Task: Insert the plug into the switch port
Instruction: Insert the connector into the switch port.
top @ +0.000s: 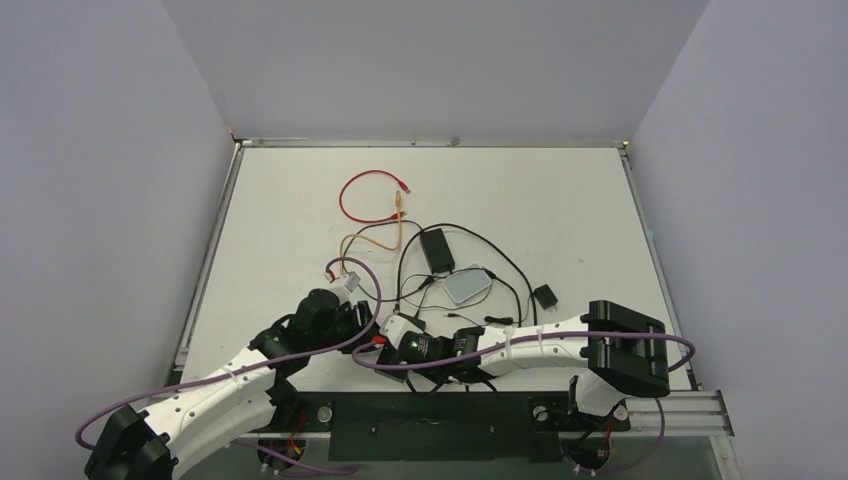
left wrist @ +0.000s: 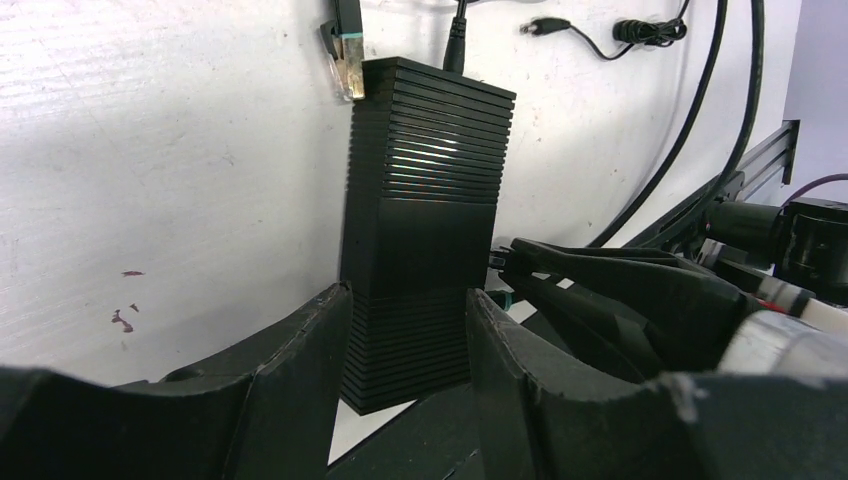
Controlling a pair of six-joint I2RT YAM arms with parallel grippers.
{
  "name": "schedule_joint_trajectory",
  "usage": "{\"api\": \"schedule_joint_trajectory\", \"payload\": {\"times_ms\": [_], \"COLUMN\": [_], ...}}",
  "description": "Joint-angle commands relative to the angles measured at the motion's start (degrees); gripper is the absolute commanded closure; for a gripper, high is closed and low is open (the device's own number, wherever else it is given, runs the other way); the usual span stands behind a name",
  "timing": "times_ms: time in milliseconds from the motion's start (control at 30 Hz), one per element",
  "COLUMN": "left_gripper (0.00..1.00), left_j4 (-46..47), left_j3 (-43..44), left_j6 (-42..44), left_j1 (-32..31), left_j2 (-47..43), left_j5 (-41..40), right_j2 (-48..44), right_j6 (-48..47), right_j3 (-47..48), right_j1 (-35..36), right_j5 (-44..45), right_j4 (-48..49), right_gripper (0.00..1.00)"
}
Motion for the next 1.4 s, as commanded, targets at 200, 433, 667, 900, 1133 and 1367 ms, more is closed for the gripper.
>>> {"api": "schedule_joint_trajectory", "payload": {"times_ms": [200,433,667,900,1133,1367], "left_gripper": [0.58,0.61,0.61,0.61,0.61,0.61], "left_j4": [6.45,9.63,10.65,10.80,10.80,10.80], "left_j3": [-2.66,-4.18,-4.34,-3.90,-3.04,-2.59], "left_j6": [-1.01,-1.16,-0.90,-0.45,0.24,0.39], "left_j1": [0.53,0.60,0.61,0.54,0.60,0.64], "left_j2": [1.69,3.49,4.96,6.61,7.28,7.80], "left_j5": [1.13,2.44,2.37,2.06,1.42,1.30], "right_j2": [0.09,1.63,2.91,2.27,0.33,-0.15], "right_j6": [-1.97,-0.91,0.08,1.49,1.97,1.34], "right_j3": [-0.53,-0.95,-0.85,-1.62,-3.07,-1.61], "right_j1": [0.52,0.49,0.51,0.41,0.51,0.60], "right_j5": [-1.02,-1.56,-0.72,0.25,-0.02,0.37], "right_j4": [10.86,13.50,12.72,12.24,10.72,7.17], "right_gripper": [1.00,1.00,1.00,1.00,1.00,1.00]}}
